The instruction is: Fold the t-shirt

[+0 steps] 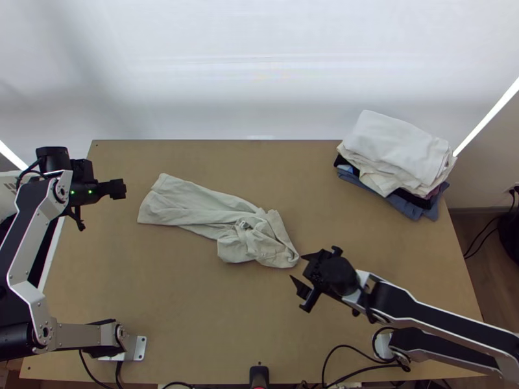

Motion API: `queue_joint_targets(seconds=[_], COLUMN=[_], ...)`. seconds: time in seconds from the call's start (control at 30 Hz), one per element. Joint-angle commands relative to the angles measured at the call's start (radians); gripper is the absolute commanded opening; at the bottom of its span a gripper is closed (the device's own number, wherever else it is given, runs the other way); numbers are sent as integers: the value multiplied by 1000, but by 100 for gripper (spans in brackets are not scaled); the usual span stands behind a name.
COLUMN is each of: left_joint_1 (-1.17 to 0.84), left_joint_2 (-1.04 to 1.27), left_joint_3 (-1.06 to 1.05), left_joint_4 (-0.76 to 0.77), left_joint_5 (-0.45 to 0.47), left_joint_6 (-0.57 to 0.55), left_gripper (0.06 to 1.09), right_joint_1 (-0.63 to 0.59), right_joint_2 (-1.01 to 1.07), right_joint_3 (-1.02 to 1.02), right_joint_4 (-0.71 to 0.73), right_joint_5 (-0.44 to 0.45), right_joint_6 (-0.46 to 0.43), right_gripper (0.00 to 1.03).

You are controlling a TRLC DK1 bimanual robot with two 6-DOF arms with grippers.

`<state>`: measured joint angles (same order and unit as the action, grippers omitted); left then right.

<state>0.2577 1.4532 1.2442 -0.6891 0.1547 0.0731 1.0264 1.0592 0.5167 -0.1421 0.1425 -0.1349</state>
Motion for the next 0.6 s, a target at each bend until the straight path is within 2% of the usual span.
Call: queue_joint_targets(seconds=[0.0,0.03,0.07,0.2,0.57], left_joint_1=[5,2,0,-8,0], left_joint_2=[3,3,4,4,6], left_joint_3=[-15,-14,-14,-12,-14], left_joint_4=[3,3,3,3,3], left_joint_5=[13,13,13,13,13], left_joint_6=[21,19,17,13,14], left_gripper=[105,105,105,105,105], right_joint_1=[-6,-8,-8,-22,-97], right_joint_2=[56,65,76,131,265], right_joint_3=[-15,-21,-26,-27,-26], right_joint_4=[47,75,95,131,230], right_joint_5=[0,0,0,0,-37], right_joint_6=[15,21,27,61,69], right_gripper=[53,47,45,45,45])
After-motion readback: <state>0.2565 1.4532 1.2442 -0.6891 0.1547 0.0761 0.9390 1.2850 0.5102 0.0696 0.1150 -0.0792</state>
